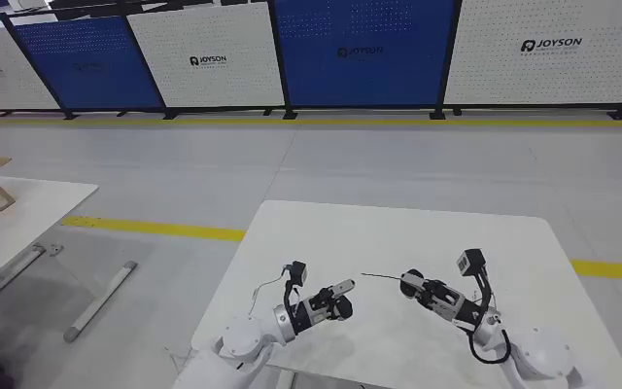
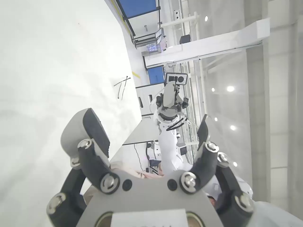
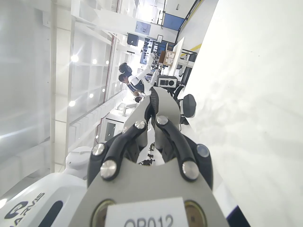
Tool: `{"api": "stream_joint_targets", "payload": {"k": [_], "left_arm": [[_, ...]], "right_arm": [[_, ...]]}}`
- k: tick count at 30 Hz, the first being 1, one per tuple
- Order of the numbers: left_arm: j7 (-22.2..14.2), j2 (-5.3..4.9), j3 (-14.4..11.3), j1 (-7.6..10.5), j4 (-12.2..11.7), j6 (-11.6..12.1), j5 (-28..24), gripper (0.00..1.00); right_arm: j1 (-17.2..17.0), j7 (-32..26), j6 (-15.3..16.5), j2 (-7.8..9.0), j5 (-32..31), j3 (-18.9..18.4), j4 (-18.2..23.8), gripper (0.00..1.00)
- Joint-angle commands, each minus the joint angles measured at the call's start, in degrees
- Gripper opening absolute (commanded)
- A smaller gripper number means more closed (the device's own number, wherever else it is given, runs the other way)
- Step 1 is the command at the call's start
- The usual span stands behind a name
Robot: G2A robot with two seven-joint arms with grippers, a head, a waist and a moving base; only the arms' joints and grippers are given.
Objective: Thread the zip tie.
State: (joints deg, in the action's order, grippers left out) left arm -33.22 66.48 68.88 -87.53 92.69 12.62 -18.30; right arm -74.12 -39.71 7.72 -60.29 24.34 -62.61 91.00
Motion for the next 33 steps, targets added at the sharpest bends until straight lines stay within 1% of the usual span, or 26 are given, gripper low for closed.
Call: {"api": "stream_joint_targets", "payload": {"k": [1, 4, 6, 7, 8, 20, 23, 25, 28, 33], "left_arm": [[1.6, 0.30, -1.0, 0.44, -0.7, 0.9, -1.8, 1.00], [4.8, 0.76, -2.2, 1.54, -1.9, 2.3, -2.5, 1.00], [8.8, 1.24, -2.9, 2.78, -3.2, 3.2, -3.4, 1.00], [9.8, 1.44, -3.5, 3.20, -3.6, 3.6, -3.5, 1.00], [10.0, 1.58, -4.1, 3.63, -4.1, 3.9, -3.7, 1.00], [10.0, 1.58, -4.1, 3.63, -4.1, 3.9, -3.7, 1.00], [10.0, 1.58, -4.1, 3.63, -4.1, 3.9, -3.7, 1.00], [10.0, 1.58, -4.1, 3.63, -4.1, 3.9, -3.7, 1.00], [10.0, 1.58, -4.1, 3.63, -4.1, 3.9, -3.7, 1.00], [10.0, 1.58, -4.1, 3.63, -4.1, 3.9, -3.7, 1.00]], "right_arm": [[0.6, 1.4, -0.5, -0.49, -1.0, 1.9, 0.3, 0.00], [1.7, 2.4, -1.0, -1.15, -1.9, 4.2, 0.2, 0.00], [2.5, 3.1, -1.3, -1.60, -2.1, 5.3, -0.4, 0.00], [2.7, 3.4, -1.5, -1.71, -2.2, 5.6, -0.6, 0.00], [2.7, 3.4, -1.5, -1.71, -2.2, 5.6, -0.6, 0.00], [2.6, 3.7, -1.6, -1.72, -2.3, 5.6, -0.6, 0.00], [2.6, 7.7, -3.7, -2.08, -4.4, 6.2, -0.2, 0.00], [3.4, 8.0, -4.0, -2.55, -3.1, 6.9, -1.6, 0.00], [4.8, 7.5, -3.3, -3.17, -2.1, 8.0, -4.1, 0.00], [4.8, 7.5, -3.3, -3.17, -2.1, 8.0, -4.1, 0.00]]}}
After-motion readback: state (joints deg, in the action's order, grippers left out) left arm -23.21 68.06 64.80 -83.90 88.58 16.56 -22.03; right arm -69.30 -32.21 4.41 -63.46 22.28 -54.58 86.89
